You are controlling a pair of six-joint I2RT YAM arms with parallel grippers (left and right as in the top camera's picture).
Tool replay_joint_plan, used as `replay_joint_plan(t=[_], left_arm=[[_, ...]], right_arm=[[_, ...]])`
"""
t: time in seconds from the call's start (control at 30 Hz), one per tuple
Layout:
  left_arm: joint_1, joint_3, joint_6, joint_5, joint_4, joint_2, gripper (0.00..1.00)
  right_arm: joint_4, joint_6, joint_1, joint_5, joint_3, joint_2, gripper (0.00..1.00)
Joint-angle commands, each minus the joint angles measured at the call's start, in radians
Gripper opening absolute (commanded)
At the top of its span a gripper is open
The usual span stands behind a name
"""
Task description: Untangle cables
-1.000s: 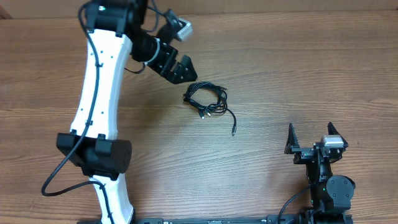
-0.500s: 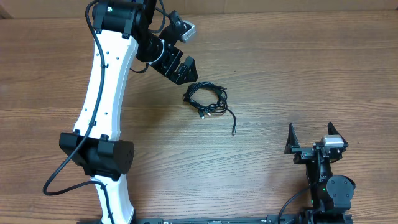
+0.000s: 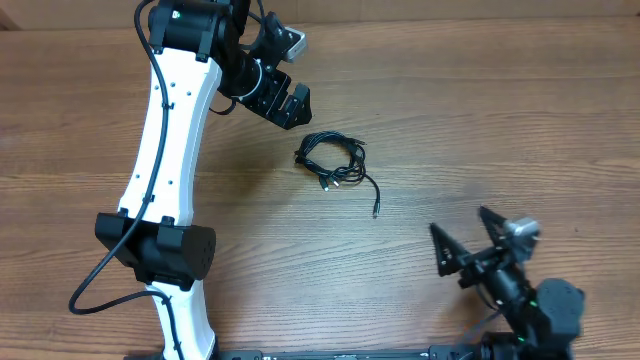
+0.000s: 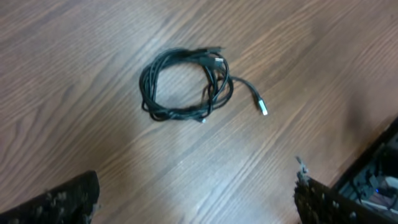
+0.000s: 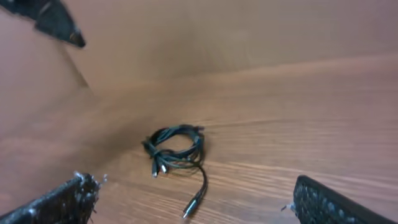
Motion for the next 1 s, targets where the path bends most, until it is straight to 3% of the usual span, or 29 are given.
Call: replay_joint_plan(t=[0.0, 0.2, 0.4, 0.57, 0.67, 0.77, 0.9, 0.97], left_arm=[[0.002, 0.010, -0.031, -0.019, 0.002, -0.004, 1.00], [0.002, 0.010, -0.060, -0.019, 0.004, -0.004, 1.00], [0.002, 0.010, -0.061, -0.008, -0.006, -0.004, 1.00], [0.004, 0.010, -0.074, 0.042, 0.009, -0.004, 1.00], [0.004, 0.010, -0.074, 0.108, 0.027, -0.004, 0.99], [0.011, 0.010, -0.087, 0.346, 0.072, -0.004, 1.00], [0.045, 0.010, -0.108, 0.993, 0.266, -0.004, 1.00], [0.055, 0.010, -0.185, 1.176, 0.397, -0.004, 1.00]], right_arm=[[-0.104, -0.026, -0.002, 0.192, 0.347, 0.098, 1.00], [-0.403, -0.050, -0.002, 0.229, 0.885, 0.500, 1.00], [-0.819, -0.166, -0.002, 0.261, 1.414, 1.053, 1.00], [-1.046, -0.166, -0.002, 0.234, 1.659, 1.433, 1.00], [-1.087, -0.167, -0.002, 0.200, 1.696, 1.595, 1.00], [-1.060, -0.274, -0.002, -0.056, 1.696, 1.697, 1.00], [-0.929, -0.393, -0.012, -0.572, 1.696, 1.726, 1.00], [-0.848, -0.392, -0.023, -0.743, 1.697, 1.717, 1.00]])
